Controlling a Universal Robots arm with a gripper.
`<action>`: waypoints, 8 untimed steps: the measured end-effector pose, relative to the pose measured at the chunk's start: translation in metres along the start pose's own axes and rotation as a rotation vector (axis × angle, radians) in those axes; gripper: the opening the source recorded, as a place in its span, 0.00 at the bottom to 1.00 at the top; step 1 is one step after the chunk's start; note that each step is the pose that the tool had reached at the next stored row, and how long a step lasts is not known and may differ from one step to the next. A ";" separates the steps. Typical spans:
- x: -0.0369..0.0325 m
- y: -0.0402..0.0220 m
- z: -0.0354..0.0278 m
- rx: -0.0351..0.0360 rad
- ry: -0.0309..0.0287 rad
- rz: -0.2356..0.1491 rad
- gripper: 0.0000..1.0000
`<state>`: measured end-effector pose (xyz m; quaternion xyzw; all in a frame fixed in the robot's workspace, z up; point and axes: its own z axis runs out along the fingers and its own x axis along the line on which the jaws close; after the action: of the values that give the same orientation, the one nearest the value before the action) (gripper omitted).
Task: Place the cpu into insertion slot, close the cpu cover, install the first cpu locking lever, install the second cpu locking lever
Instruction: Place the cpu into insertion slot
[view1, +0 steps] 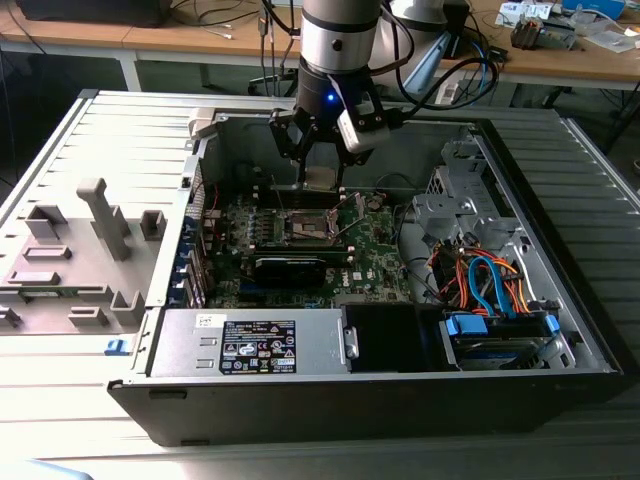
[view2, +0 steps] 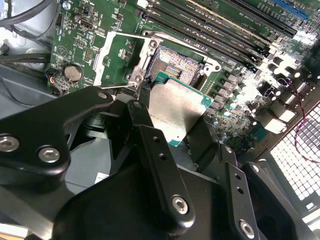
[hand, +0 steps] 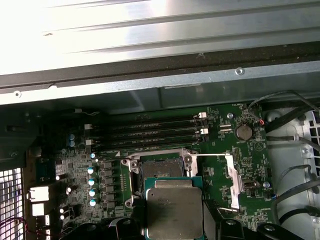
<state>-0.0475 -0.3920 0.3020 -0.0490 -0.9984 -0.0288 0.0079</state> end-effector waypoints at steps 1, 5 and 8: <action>0.0000 0.0000 0.0000 0.0000 -0.0001 0.001 0.55; 0.0000 0.0000 0.0000 -0.0001 -0.0003 0.005 0.55; 0.0000 0.0000 0.0001 -0.0002 -0.0004 0.007 0.55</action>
<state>-0.0475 -0.3920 0.3019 -0.0525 -0.9982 -0.0288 0.0077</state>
